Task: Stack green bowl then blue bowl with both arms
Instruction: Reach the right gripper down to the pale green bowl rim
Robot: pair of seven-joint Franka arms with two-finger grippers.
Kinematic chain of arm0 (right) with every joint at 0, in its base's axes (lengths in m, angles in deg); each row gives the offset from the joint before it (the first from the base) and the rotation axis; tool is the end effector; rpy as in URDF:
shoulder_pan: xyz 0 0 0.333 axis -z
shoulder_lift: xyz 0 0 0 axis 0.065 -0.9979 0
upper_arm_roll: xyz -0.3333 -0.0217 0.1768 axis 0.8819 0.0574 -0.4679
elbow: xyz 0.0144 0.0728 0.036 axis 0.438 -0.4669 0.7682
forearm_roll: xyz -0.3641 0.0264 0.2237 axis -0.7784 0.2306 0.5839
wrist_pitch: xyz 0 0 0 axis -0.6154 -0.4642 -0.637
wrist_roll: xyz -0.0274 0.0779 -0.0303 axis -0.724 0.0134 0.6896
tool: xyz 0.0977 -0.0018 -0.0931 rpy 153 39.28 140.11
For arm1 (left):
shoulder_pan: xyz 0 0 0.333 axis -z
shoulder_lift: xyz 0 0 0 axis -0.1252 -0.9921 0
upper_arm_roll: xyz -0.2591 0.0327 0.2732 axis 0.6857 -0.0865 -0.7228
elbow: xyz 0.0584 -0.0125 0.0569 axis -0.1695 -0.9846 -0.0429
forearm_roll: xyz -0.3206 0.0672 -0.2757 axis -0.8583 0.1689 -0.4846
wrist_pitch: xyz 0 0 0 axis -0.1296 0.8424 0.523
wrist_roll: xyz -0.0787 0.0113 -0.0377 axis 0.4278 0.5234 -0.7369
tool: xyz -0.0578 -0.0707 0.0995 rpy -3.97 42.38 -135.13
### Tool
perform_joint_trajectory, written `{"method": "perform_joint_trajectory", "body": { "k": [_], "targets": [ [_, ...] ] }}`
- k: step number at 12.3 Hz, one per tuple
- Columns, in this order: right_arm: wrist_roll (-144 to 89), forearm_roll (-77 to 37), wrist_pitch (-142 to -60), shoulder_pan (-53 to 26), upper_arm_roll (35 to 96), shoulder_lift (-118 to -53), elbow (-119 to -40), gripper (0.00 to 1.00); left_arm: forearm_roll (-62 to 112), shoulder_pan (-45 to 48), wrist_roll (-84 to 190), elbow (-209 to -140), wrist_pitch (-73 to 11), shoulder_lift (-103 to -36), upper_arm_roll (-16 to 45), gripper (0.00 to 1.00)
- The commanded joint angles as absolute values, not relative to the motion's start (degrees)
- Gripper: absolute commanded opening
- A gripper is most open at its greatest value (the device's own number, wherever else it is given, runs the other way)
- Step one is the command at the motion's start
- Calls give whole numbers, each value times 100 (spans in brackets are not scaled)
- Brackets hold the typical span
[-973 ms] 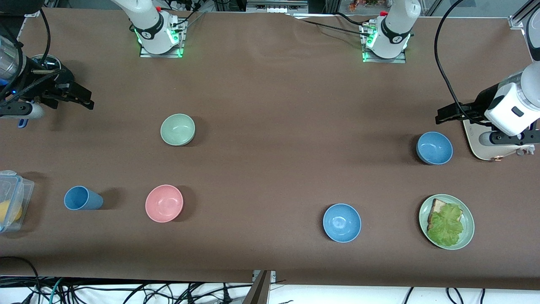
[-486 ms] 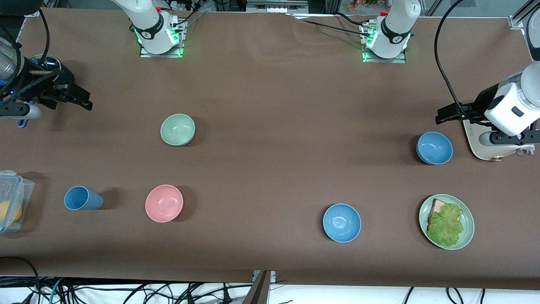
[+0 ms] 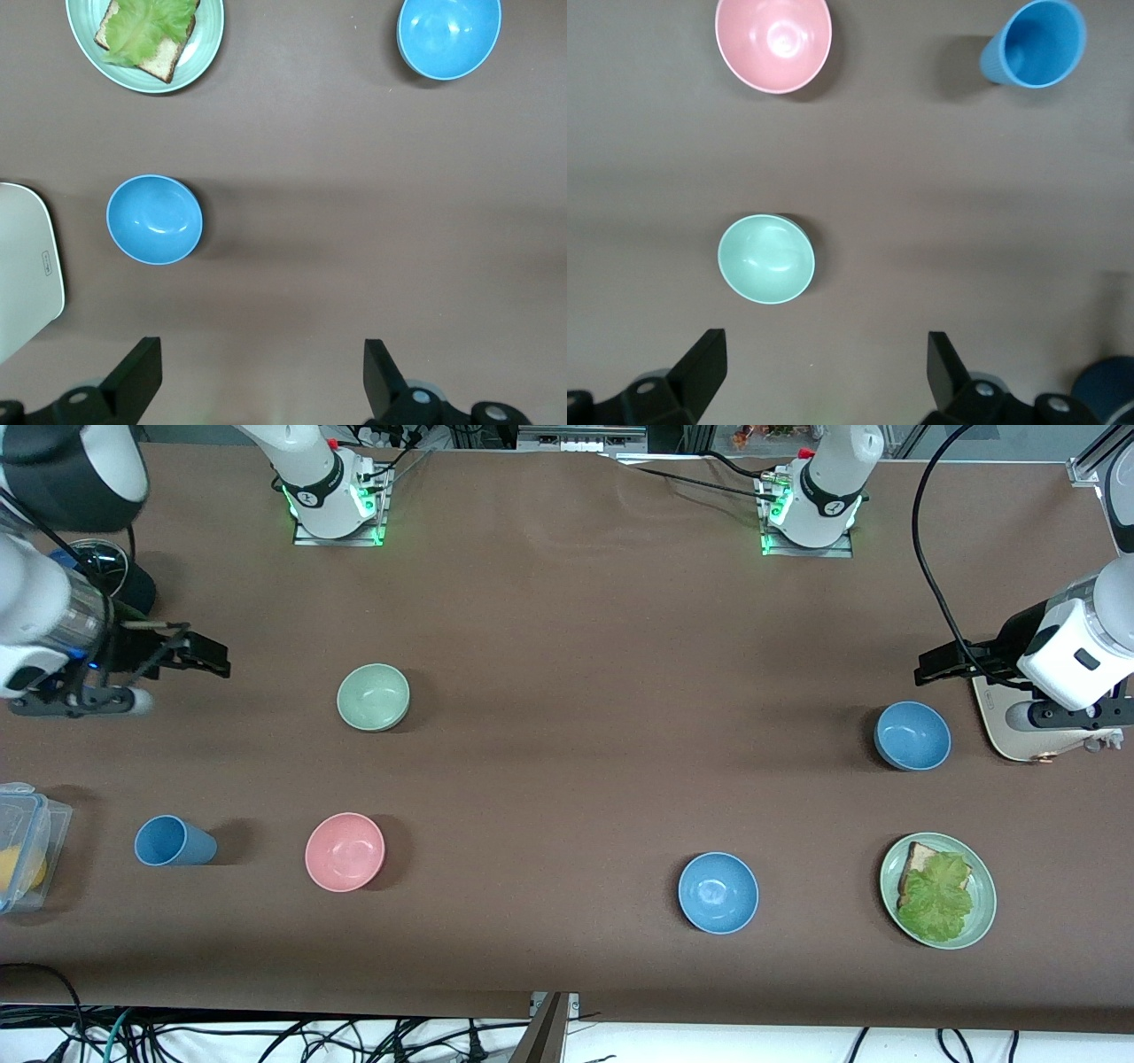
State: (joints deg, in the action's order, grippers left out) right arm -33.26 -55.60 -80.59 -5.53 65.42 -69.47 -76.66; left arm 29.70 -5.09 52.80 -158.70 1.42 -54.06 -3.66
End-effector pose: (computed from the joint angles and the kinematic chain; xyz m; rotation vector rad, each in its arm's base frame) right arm 0.6242 0.0522 0.5384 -3.1228 -0.0893 0.2198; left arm 0.6371 -0.0329 0.5979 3.0671 0.1166 -0.2654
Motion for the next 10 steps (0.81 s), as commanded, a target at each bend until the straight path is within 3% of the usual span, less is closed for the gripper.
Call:
{"method": "perform_joint_trajectory", "body": {
  "k": [1,3,5,9,10],
  "targets": [
    [-3152,-5523,-9383,-559,6389,-6414,-9403,100,2943,-535,5163,-15701,262,-5479,-365,100],
    [-3161,-5384,-10752,-568,6231,-6281,-10626,100,2943,-535,5163,-15701,262,-5479,-365,100],
    [-3169,-5356,-11967,-568,6161,-6507,-11349,100,2943,-535,5155,-15701,262,-5488,-365,100],
    [-3222,-5348,-13543,-568,6064,-7132,-12160,97,2934,-535,5163,-15701,262,-5506,-365,100],
    [-3222,-5348,-13798,-568,6063,-7264,-12248,92,2934,-535,5163,-15701,262,-5506,-365,100]
  ]
}}
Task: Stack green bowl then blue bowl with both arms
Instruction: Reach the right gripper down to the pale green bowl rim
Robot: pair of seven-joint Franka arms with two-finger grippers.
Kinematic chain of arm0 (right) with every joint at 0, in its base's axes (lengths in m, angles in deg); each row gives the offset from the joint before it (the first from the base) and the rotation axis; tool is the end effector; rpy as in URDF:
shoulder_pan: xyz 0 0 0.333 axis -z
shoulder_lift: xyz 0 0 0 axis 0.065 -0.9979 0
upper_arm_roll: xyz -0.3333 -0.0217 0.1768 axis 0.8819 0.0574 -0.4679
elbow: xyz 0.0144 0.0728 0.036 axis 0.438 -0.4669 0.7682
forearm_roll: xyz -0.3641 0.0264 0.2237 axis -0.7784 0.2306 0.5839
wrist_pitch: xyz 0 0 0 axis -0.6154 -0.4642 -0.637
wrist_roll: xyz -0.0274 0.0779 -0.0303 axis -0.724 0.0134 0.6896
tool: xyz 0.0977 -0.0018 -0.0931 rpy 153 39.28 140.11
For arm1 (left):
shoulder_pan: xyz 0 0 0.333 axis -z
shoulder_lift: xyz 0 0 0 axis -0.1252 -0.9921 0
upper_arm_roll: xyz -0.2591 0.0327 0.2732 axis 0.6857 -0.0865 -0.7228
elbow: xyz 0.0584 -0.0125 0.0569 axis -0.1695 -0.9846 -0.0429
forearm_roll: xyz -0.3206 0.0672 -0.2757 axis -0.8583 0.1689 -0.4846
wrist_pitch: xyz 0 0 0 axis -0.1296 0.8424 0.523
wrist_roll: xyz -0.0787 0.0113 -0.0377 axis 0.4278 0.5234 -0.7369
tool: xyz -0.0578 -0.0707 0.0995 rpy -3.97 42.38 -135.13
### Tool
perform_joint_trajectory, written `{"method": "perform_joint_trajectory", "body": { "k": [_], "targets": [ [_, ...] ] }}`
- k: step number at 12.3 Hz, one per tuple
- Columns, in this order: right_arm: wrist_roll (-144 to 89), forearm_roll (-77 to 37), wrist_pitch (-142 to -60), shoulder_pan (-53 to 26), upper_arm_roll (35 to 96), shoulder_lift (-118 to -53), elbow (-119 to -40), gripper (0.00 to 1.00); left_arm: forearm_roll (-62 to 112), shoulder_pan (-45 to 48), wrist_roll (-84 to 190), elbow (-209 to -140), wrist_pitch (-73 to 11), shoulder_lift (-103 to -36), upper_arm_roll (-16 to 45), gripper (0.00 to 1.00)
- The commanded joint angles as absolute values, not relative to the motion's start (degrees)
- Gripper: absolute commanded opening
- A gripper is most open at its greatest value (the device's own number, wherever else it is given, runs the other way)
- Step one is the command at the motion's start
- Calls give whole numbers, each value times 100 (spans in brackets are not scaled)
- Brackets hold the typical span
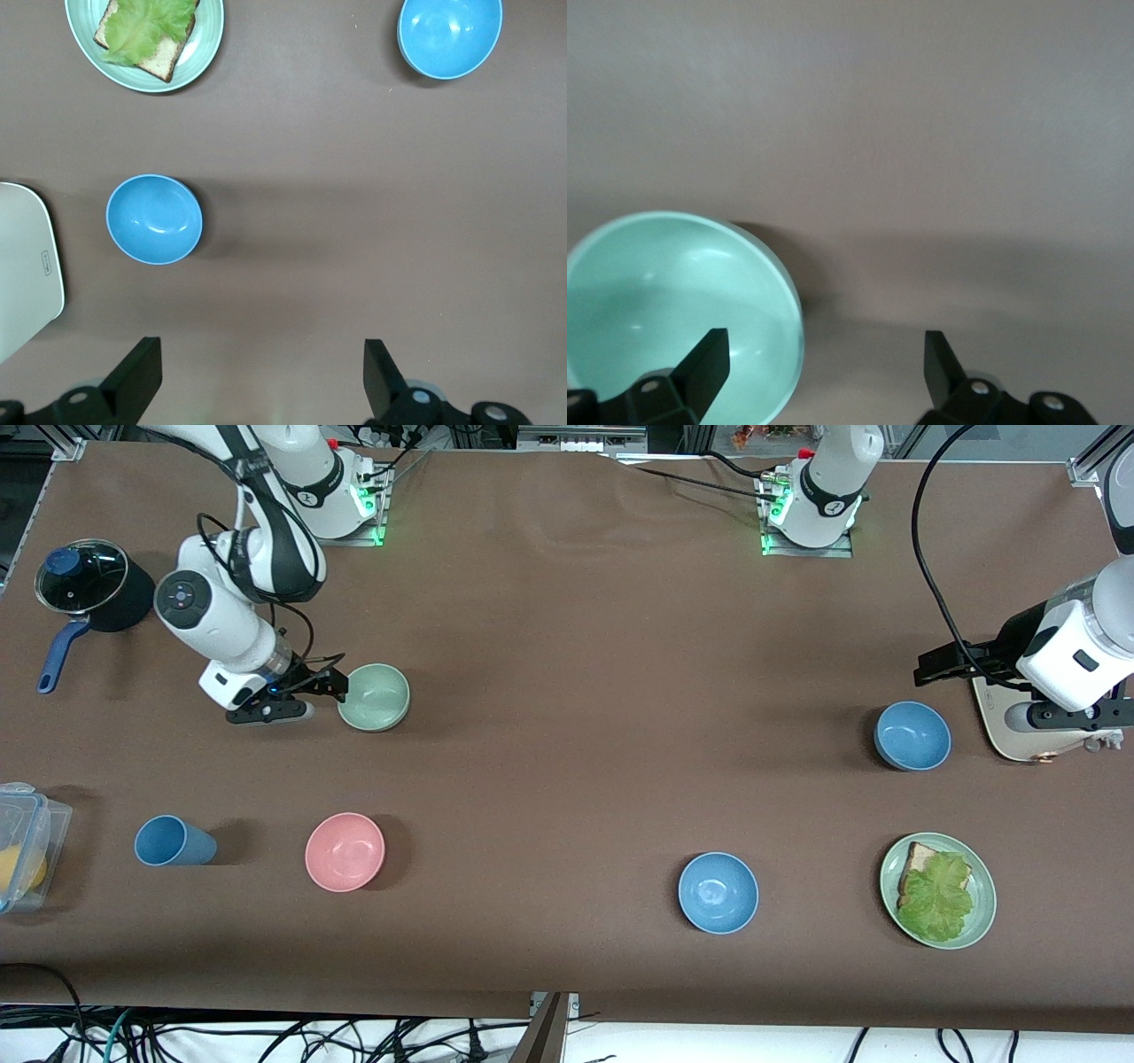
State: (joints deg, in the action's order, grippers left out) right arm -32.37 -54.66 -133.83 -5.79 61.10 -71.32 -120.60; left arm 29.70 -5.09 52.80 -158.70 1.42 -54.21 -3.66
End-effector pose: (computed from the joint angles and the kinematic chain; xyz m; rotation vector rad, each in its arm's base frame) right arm 0.5115 0.0788 0.2410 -3.1158 -0.1868 0.0186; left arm 0.6378 -0.0329 0.5962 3.0669 0.1167 -0.2694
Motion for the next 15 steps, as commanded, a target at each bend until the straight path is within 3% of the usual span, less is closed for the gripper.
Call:
{"method": "perform_joint_trajectory", "body": {
  "k": [1,2,4,5,8,10,13,15],
  "targets": [
    [-3231,-5348,-13914,-568,6055,-7378,-12258,81,2934,-535,5163,-15701,262,-5506,-365,100],
    [-3231,-5313,-13924,-568,6046,-7431,-12249,62,2934,-535,5163,-15701,262,-5514,-365,100],
    [-3231,-5059,-13915,-568,5915,-7467,-12249,6,2934,-535,5163,-15701,262,-5514,-365,100],
    [-3283,-4944,-13906,-568,5905,-7484,-12232,0,2934,-535,5163,-15701,262,-5506,-365,100],
    [-3896,-4926,-13784,-568,5503,-7406,-11987,0,2934,-535,5163,-15701,262,-5514,-365,100],
    [-4371,-4926,-13390,-637,5186,-7484,-11374,0,2943,-535,5163,-15701,262,-5514,-365,100],
    [-5835,-4926,-12493,-1391,5132,-8185,-9820,0,2943,-526,5163,-15692,262,-5506,-365,100],
    [-6979,-4934,-12491,-2076,5132,-8861,-8922,0,2934,-526,5181,-15692,262,-5506,-356,100]
  ]
}}
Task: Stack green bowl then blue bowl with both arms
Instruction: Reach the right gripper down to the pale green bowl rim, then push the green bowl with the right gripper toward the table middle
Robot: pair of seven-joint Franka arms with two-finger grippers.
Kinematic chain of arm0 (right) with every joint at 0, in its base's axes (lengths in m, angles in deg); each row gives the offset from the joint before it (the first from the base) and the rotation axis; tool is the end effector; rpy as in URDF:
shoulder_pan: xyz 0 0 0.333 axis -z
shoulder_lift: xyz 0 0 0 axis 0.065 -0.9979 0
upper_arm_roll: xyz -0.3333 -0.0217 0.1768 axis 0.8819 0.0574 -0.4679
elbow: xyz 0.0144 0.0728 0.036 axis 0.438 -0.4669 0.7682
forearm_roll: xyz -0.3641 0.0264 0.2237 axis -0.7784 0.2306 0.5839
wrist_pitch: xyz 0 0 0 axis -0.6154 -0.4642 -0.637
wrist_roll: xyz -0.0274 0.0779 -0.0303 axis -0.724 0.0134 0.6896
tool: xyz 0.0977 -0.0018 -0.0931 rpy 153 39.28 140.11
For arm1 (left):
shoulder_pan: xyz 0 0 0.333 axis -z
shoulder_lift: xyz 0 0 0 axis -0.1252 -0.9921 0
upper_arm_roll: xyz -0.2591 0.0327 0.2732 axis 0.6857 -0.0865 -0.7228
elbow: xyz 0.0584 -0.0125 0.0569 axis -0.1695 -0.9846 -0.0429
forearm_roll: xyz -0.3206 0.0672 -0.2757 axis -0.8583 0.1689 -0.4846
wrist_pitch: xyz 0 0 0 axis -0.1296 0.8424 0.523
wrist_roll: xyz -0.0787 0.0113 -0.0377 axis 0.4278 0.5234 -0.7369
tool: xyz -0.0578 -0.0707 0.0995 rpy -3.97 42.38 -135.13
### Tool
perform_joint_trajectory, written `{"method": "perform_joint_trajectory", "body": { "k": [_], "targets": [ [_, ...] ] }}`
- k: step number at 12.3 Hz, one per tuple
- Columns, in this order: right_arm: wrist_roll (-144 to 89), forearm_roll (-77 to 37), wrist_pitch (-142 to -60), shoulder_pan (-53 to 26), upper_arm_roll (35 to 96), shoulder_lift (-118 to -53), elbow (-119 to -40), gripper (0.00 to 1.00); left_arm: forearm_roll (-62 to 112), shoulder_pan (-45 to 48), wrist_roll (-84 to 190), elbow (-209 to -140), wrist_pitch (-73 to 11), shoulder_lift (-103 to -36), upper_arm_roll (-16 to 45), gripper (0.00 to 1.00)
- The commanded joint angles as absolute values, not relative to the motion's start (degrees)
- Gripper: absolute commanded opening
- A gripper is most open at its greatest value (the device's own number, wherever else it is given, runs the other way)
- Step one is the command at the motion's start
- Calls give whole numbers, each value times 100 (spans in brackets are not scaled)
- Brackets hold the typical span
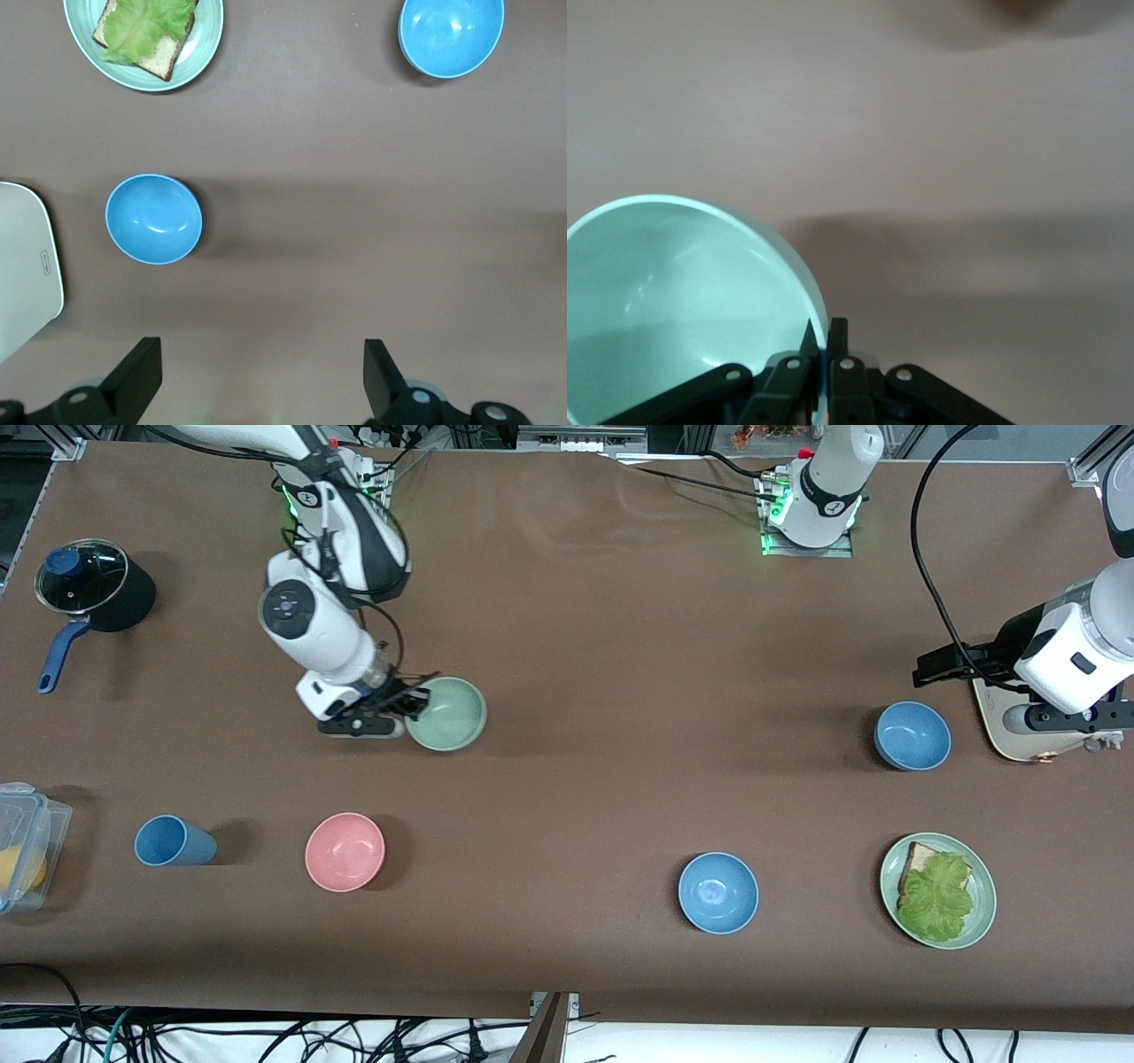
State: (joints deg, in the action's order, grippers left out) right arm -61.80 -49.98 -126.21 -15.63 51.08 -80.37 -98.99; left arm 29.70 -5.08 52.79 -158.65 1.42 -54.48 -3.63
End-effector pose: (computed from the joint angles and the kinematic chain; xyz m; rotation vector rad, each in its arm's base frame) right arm 0.5672 0.3087 0.2954 -2.9819 0.1700 -0.0049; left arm 0.6391 -0.0334 0.5936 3.0667 0.1156 -0.2754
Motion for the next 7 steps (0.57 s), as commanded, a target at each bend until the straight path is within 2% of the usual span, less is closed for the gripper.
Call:
{"method": "perform_joint_trajectory", "body": {
  "k": [1,3,6,7],
  "targets": [
    [-7515,-5013,-12491,-2358,5140,-9160,-8570,0,2934,-526,5190,-15701,262,-5506,-356,100],
    [-8290,-5127,-12509,-2894,5184,-9627,-8067,0,2934,-526,5190,-15692,262,-5514,-356,100],
    [-8522,-5374,-12763,-3011,5228,-9901,-8021,0,2943,-526,5181,-15692,262,-5514,-356,100],
    [-8522,-5374,-12781,-3020,5237,-9919,-8021,60,2934,-526,5164,-15692,262,-5514,-356,100]
  ]
}}
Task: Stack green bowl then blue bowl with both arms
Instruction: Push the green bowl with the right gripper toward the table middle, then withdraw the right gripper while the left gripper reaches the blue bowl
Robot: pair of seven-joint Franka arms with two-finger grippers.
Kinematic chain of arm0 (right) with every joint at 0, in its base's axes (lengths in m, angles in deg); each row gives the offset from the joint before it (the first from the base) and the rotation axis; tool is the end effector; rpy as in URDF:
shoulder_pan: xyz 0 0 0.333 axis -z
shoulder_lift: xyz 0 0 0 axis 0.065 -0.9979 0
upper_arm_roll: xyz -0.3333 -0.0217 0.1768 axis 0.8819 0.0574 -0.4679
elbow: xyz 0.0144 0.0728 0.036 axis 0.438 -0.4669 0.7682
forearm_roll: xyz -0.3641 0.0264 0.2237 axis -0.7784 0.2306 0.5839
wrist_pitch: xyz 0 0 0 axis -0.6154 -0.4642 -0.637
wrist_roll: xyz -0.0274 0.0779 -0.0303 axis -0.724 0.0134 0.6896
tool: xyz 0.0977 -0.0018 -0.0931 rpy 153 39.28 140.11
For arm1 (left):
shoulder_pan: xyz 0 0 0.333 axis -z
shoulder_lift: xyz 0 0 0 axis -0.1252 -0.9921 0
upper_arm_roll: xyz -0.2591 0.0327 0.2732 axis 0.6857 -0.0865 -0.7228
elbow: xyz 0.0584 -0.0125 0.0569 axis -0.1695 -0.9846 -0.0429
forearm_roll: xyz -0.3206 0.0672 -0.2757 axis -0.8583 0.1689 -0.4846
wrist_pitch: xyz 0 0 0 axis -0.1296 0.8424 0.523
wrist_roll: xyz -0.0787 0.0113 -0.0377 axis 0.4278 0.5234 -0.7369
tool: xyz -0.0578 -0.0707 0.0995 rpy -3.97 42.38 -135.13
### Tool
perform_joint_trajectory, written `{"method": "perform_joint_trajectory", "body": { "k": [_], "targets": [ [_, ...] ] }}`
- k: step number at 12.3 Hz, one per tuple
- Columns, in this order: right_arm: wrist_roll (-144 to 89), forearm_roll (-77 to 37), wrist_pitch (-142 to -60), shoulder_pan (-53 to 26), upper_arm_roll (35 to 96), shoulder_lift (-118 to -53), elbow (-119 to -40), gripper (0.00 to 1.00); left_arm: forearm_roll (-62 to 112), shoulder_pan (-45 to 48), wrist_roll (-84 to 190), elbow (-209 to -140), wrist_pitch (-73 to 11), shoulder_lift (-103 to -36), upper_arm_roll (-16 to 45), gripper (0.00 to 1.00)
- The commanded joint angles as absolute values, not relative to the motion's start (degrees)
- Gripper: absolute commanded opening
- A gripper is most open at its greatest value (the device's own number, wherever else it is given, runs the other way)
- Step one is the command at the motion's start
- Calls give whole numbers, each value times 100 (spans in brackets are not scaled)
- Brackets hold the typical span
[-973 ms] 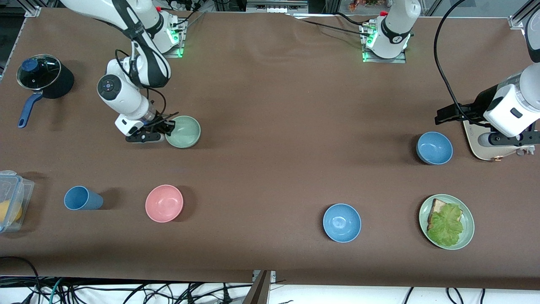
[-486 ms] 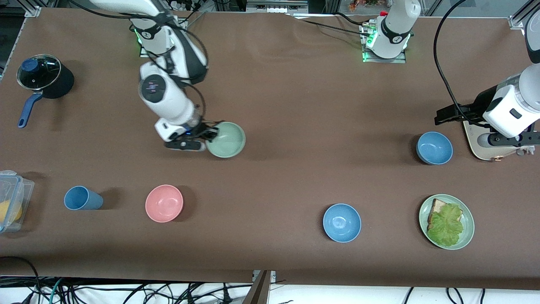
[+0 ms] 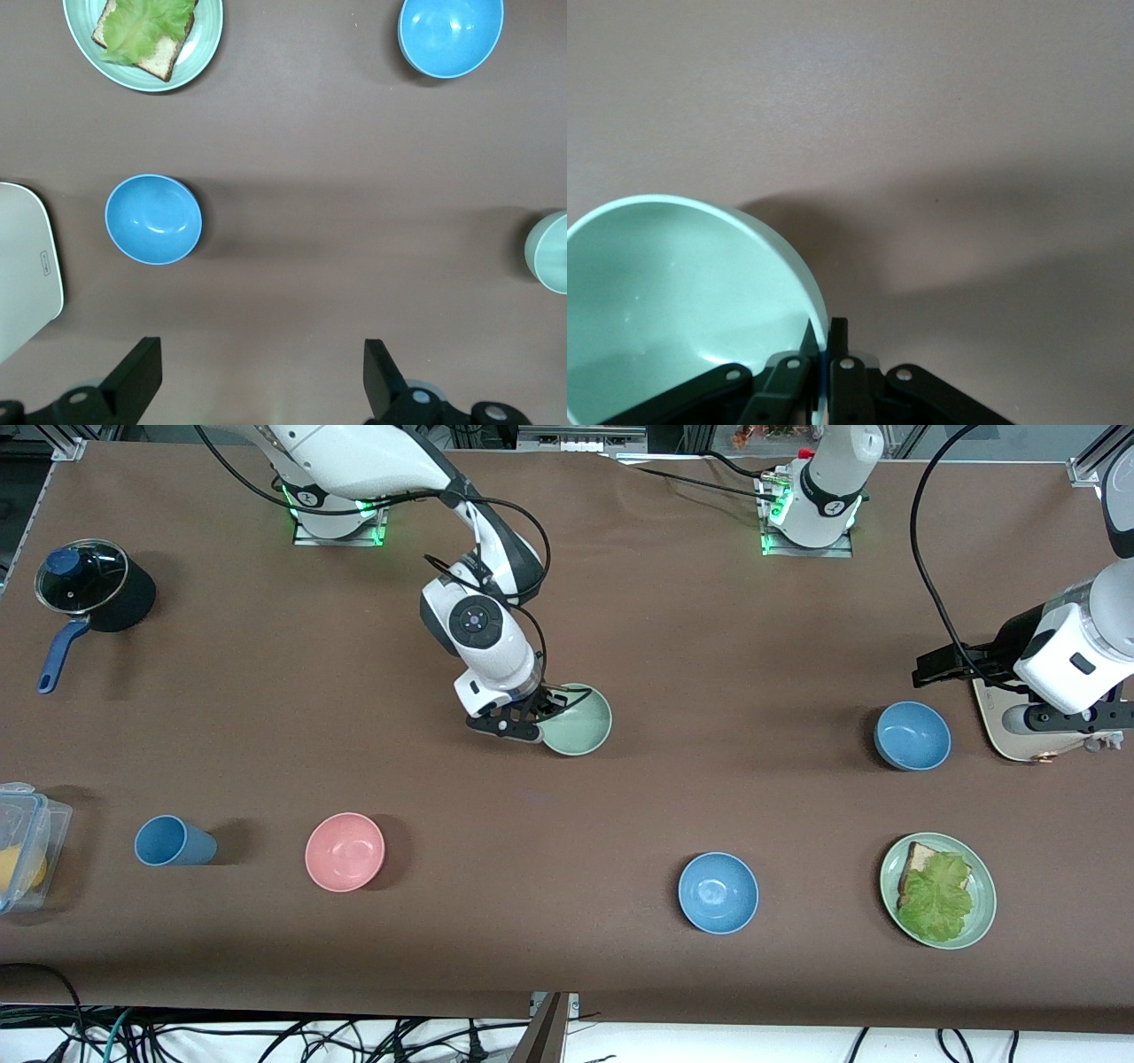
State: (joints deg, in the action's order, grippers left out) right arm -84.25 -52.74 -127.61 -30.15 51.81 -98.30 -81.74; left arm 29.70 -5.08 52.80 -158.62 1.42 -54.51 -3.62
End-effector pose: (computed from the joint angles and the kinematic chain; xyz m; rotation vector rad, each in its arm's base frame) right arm 0.5511 0.4906 0.2174 -2.9559 0.3752 0.0553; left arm 0.6393 -0.0335 0.5935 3.0667 0.1156 -0.2754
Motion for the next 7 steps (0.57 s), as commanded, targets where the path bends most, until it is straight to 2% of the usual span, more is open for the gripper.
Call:
{"method": "perform_joint_trajectory", "body": {
  "k": [1,3,5,7],
  "targets": [
    [-8513,-5383,-12772,-3020,5255,-9902,-8021,99,2934,-526,5163,-15701,262,-5514,-356,100],
    [-8356,-5418,-12371,-2976,5482,-9596,-7943,100,2943,-508,5207,-15692,262,-5514,-348,100],
    [-7814,-5497,-11135,-2958,5938,-9140,-7531,100,2952,-526,5155,-15701,262,-5514,-347,100],
    [-7049,-5471,-10498,-2941,6640,-8586,-7512,100,2899,-596,5128,-15779,140,-5663,-365,100]
  ]
}}
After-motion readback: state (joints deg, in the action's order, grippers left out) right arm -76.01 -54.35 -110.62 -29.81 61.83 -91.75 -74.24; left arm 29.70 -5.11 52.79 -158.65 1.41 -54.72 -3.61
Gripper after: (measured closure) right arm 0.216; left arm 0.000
